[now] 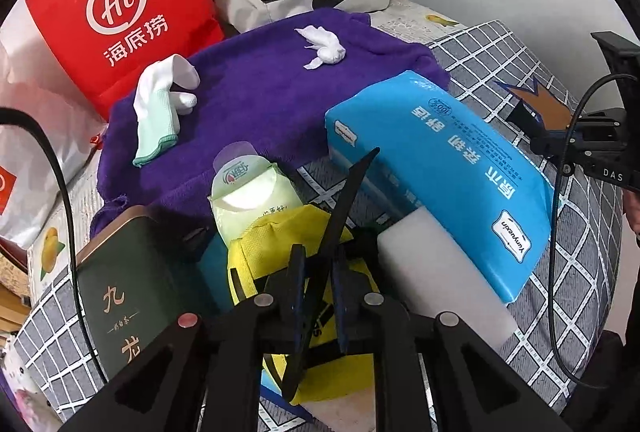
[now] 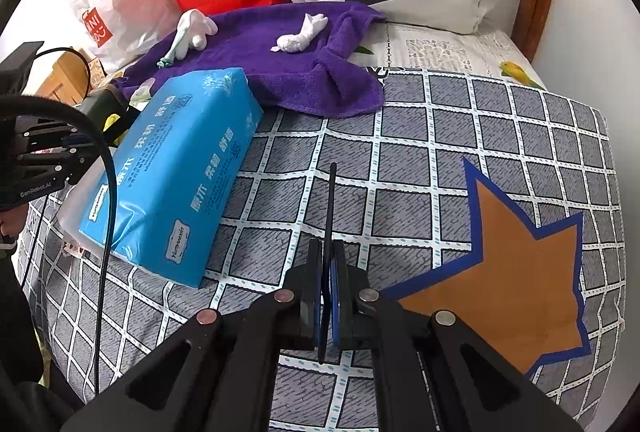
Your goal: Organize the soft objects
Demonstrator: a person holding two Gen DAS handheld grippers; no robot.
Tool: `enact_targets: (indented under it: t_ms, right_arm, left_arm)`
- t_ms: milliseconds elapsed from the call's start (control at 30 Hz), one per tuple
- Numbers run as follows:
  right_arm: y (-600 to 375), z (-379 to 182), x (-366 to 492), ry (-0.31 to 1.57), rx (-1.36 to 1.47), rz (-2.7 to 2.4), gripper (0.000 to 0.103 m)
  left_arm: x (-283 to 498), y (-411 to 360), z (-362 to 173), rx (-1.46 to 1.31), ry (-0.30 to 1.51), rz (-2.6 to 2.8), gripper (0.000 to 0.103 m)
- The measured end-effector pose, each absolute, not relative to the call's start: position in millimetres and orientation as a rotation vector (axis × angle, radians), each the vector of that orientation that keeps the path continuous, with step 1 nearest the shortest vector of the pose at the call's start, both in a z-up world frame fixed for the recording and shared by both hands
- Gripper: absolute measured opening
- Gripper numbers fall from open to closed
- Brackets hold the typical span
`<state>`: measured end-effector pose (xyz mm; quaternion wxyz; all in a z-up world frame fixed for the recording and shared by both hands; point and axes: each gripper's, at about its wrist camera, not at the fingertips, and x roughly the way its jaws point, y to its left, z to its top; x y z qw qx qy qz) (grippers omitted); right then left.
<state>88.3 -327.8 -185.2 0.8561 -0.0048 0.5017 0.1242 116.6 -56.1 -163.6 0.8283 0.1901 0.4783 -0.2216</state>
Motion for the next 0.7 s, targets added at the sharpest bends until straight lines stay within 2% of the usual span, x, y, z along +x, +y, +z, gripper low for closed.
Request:
enact_targets:
  t_ms: [267,700]
  right_arm:
    - [-328.1,-185.2,87.0,1.052,-0.006,0.260,0.005]
    - [-317.4,-157.8,86.6,0.983,-0.001,0.288,0.003]
  left_arm:
    - [124.2,-49.3,-163.0,0.320,1.034,-0.491,0.004]
    - [120.3,-19.1,-129.1,0.128,0.985,-0.503,0.004]
